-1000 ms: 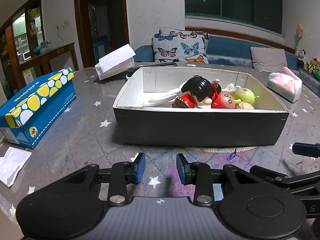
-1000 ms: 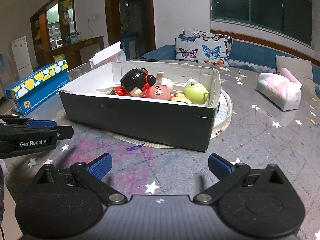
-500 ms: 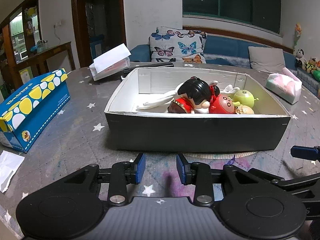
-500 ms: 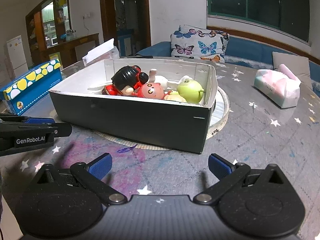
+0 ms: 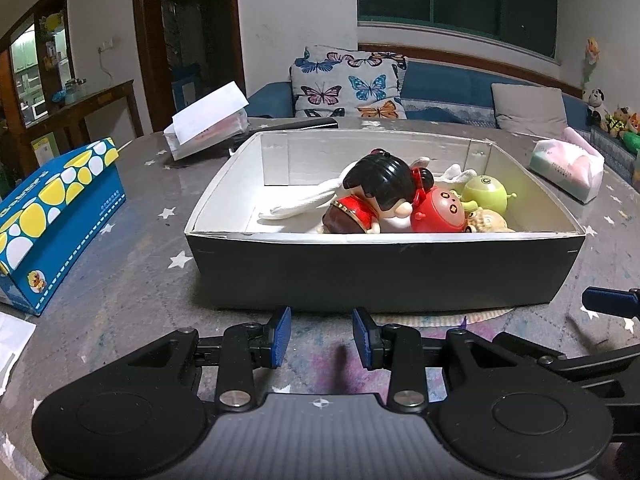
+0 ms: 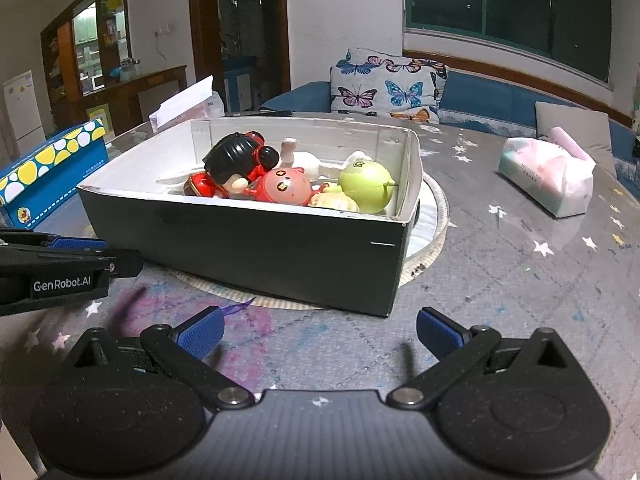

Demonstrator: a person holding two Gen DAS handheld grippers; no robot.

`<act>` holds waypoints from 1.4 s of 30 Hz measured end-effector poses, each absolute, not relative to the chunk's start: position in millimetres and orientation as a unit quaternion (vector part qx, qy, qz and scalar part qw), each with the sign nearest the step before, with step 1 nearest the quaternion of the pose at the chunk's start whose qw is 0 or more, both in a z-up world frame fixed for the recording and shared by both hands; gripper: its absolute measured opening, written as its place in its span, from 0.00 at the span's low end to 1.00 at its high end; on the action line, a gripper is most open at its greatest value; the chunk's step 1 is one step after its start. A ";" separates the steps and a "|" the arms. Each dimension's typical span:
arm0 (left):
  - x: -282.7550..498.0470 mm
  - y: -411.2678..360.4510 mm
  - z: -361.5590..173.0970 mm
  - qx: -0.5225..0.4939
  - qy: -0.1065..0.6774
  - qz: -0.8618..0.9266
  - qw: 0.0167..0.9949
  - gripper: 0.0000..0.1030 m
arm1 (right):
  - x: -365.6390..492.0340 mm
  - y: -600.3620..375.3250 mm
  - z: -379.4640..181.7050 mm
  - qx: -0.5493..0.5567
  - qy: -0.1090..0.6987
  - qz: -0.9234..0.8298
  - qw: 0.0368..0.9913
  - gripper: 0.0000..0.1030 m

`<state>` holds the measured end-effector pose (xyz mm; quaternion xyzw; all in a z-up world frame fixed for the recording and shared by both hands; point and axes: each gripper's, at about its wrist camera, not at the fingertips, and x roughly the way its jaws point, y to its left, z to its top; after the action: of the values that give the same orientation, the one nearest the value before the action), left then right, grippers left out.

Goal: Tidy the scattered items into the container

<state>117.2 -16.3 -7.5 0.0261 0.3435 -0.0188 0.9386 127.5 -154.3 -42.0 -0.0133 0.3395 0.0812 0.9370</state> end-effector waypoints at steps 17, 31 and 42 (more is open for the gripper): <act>126.8 -24.9 -8.4 0.038 0.356 -0.020 0.934 0.35 | 138.8 -164.5 -46.1 0.006 0.351 0.073 0.934 1.00; 131.9 -30.0 -8.4 0.040 0.361 -0.020 0.931 0.35 | 142.9 -166.1 -46.8 0.012 0.358 0.072 0.931 1.00; 135.6 -25.2 -10.6 0.035 0.367 -0.016 0.930 0.35 | 144.8 -161.3 -48.6 0.012 0.364 0.074 0.928 1.00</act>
<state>135.6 -25.2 -10.6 0.0350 0.3666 -0.0162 0.9296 144.8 -161.3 -48.6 0.0122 0.3638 0.0738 0.9285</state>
